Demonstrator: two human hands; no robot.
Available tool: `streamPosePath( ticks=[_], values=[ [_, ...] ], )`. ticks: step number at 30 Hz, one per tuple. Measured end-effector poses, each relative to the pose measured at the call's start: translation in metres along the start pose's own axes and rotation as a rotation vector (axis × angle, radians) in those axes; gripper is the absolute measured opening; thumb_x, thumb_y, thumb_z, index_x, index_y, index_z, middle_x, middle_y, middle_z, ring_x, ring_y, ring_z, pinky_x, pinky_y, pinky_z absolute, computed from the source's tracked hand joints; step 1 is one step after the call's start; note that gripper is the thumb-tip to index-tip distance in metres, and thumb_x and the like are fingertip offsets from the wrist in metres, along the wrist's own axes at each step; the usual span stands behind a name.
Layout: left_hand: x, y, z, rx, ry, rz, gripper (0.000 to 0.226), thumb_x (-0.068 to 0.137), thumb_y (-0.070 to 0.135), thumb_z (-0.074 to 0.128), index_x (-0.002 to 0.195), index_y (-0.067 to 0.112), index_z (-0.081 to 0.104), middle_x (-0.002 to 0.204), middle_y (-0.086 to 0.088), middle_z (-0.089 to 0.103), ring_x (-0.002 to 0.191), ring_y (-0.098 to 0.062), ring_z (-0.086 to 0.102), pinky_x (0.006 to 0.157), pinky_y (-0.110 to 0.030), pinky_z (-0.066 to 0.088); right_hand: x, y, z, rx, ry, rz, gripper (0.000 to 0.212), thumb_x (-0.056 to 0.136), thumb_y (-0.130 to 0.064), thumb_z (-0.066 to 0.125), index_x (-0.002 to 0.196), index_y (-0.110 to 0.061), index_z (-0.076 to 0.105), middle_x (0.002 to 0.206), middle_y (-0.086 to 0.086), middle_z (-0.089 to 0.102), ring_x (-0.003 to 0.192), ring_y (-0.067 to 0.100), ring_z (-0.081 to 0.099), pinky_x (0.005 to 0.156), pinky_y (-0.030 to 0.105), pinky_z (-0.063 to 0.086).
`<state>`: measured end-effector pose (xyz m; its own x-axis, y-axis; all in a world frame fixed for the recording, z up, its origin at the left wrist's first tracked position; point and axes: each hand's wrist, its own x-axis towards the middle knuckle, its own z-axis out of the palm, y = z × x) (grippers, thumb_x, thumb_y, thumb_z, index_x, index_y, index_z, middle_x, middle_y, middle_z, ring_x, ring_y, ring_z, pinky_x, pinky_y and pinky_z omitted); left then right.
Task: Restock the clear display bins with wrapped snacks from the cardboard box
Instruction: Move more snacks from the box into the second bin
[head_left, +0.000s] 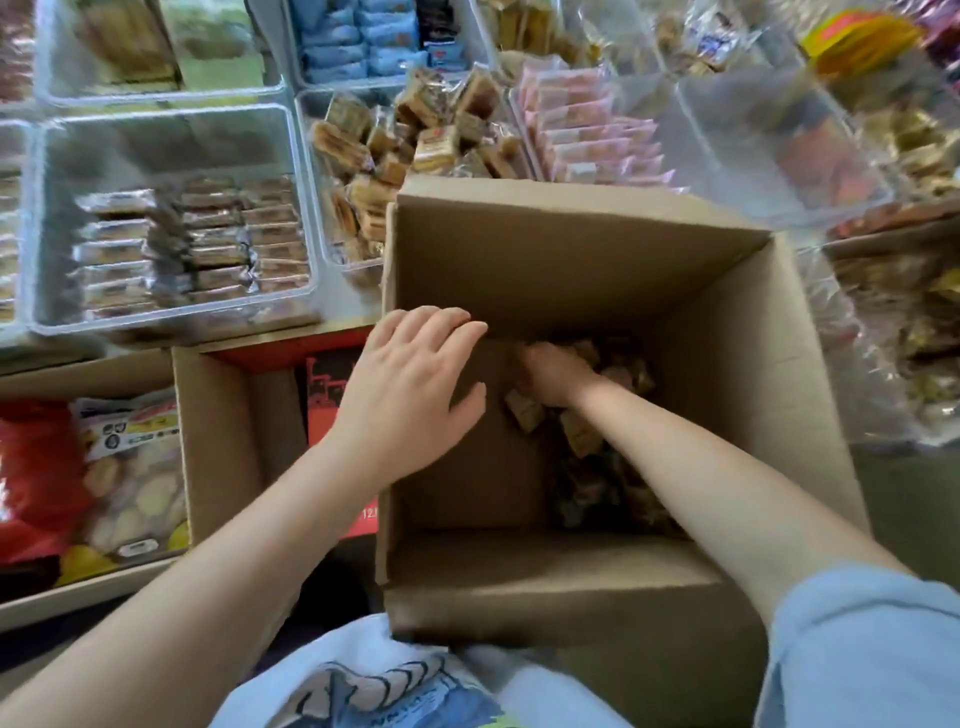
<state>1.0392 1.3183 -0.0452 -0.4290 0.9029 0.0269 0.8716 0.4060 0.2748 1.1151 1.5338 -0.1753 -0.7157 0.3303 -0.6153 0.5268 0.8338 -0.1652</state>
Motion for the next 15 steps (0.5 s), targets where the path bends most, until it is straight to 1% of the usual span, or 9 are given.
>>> streamPosePath(
  ticks=[2,4,7,8,9,11,12,14,15],
  values=[
    [0.001,0.001,-0.001,0.045,0.011,-0.017,0.052,0.093,0.041,0.055,0.138,0.015,0.058,0.139,-0.006,0.060,0.132,-0.027,0.050,0.112,-0.041,0.030,0.015,0.007,0.015,-0.043,-0.061,-0.009,0.034,0.101,-0.025,0.051,0.133,-0.013,0.058,0.133,0.014,0.061,0.118,0.033,0.060,0.095,0.040,0.051],
    [0.000,0.001,-0.003,0.059,0.000,-0.023,0.055,0.092,0.045,0.051,0.139,0.017,0.057,0.140,-0.004,0.059,0.133,-0.025,0.049,0.113,-0.040,0.030,0.025,0.012,0.030,-0.091,-0.137,0.027,0.038,0.101,-0.023,0.052,0.137,-0.009,0.054,0.139,0.018,0.057,0.126,0.035,0.055,0.100,0.039,0.046],
    [0.002,0.004,0.000,0.093,-0.008,-0.030,0.056,0.092,0.047,0.051,0.140,0.018,0.057,0.140,-0.002,0.059,0.133,-0.024,0.049,0.113,-0.040,0.029,0.042,0.020,0.059,-0.107,-0.169,0.069,0.049,0.103,-0.031,0.048,0.148,-0.013,0.042,0.150,0.022,0.044,0.138,0.038,0.042,0.112,0.044,0.037],
    [0.003,0.004,0.000,0.098,-0.004,-0.031,0.056,0.092,0.047,0.051,0.140,0.018,0.057,0.139,-0.002,0.059,0.133,-0.024,0.049,0.113,-0.039,0.029,0.045,0.020,0.065,-0.110,-0.162,0.086,0.049,0.103,-0.033,0.046,0.148,-0.015,0.042,0.151,0.022,0.043,0.140,0.039,0.039,0.114,0.046,0.034],
    [0.002,0.004,0.001,0.097,0.002,-0.033,0.056,0.092,0.047,0.051,0.140,0.018,0.057,0.139,-0.002,0.059,0.133,-0.023,0.049,0.113,-0.039,0.029,0.046,0.020,0.068,-0.085,-0.157,0.096,0.046,0.103,-0.032,0.046,0.145,-0.015,0.046,0.149,0.020,0.046,0.139,0.037,0.041,0.115,0.047,0.033],
    [0.001,0.003,0.003,0.090,0.018,-0.036,0.055,0.092,0.046,0.052,0.140,0.018,0.057,0.140,-0.003,0.059,0.133,-0.023,0.048,0.114,-0.040,0.031,0.041,0.018,0.058,0.023,-0.129,0.073,0.042,0.102,-0.030,0.050,0.140,-0.014,0.052,0.143,0.017,0.053,0.133,0.035,0.049,0.112,0.044,0.037],
    [0.001,0.003,0.003,0.085,0.027,-0.033,0.055,0.092,0.046,0.052,0.140,0.018,0.057,0.140,-0.003,0.059,0.134,-0.024,0.048,0.114,-0.040,0.031,0.038,0.017,0.049,0.134,-0.102,0.062,0.044,0.099,-0.032,0.056,0.139,-0.014,0.053,0.141,0.016,0.055,0.129,0.034,0.052,0.108,0.041,0.041],
    [0.000,0.003,0.004,0.069,0.045,-0.030,0.056,0.092,0.045,0.052,0.140,0.018,0.056,0.141,-0.004,0.058,0.135,-0.024,0.047,0.115,-0.040,0.032,0.030,0.017,0.028,0.476,-0.022,0.089,0.048,0.093,-0.035,0.065,0.136,-0.017,0.055,0.133,0.012,0.060,0.117,0.029,0.060,0.096,0.038,0.050],
    [-0.001,0.004,0.005,0.061,0.054,-0.033,0.056,0.092,0.045,0.052,0.141,0.018,0.056,0.141,-0.004,0.057,0.136,-0.024,0.046,0.115,-0.040,0.031,0.025,0.014,0.014,0.658,0.002,0.115,0.044,0.093,-0.036,0.066,0.132,-0.019,0.056,0.127,0.009,0.063,0.108,0.025,0.062,0.089,0.039,0.054]
  ],
)
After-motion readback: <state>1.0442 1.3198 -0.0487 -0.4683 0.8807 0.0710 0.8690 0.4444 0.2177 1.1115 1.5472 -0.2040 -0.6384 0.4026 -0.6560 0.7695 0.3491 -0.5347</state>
